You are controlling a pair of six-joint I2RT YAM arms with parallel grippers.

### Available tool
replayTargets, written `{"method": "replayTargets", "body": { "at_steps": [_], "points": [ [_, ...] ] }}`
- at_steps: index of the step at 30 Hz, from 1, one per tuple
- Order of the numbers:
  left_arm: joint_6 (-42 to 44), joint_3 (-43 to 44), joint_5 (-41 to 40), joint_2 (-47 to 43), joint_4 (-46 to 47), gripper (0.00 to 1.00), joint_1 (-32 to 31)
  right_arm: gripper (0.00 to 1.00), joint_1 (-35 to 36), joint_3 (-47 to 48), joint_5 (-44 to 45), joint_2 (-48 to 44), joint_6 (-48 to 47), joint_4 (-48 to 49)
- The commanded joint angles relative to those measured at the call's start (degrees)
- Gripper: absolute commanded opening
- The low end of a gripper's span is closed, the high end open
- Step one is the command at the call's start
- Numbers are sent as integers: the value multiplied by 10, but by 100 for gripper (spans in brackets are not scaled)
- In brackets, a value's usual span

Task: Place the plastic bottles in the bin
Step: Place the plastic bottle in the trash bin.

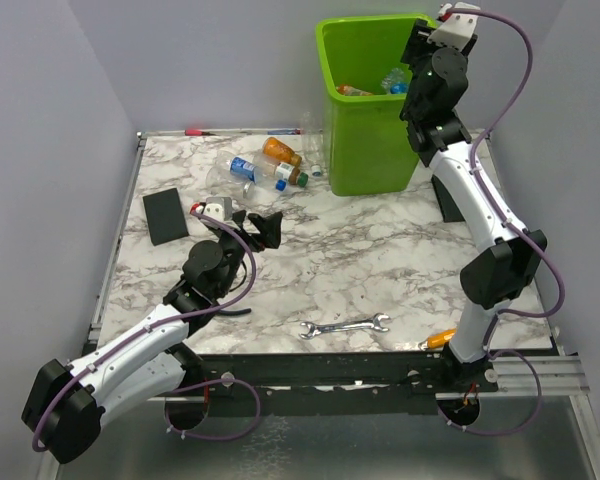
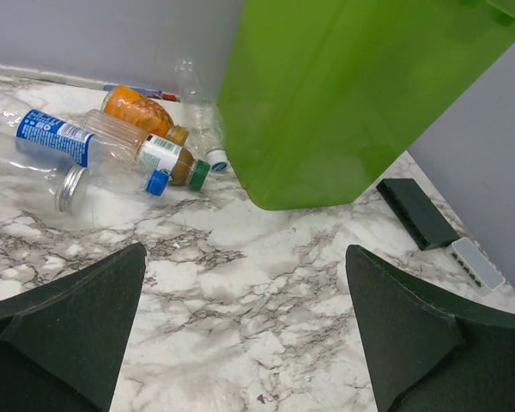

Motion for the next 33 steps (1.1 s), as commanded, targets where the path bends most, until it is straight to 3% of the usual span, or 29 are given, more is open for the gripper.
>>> {"method": "replayTargets", "body": {
  "at_steps": [1, 7, 14, 20, 24, 27, 33],
  "points": [
    [2, 18, 2, 1, -11, 99, -1, 68, -3, 18, -19, -19, 49, -60],
    [4, 19, 2, 7, -11, 99, -2, 70, -2, 11, -63, -67, 109, -79],
    [5, 21, -7, 18, -15, 99, -1, 70, 19, -31, -210, -169, 201, -100],
    [7, 23, -15, 29, -21, 99, -1, 67, 25, -154, -249, -275, 241, -94],
    [7, 23, -22, 33, -23, 99, 0, 67, 24, -215, -141, -312, 216, -98],
    [6, 25, -19, 39, -23, 99, -1, 68, 14, -189, -54, -285, 183, -116],
    [3, 29, -16, 44, -33, 99, -1, 65, -70, -42, -93, -160, 272, -261]
  ]
}}
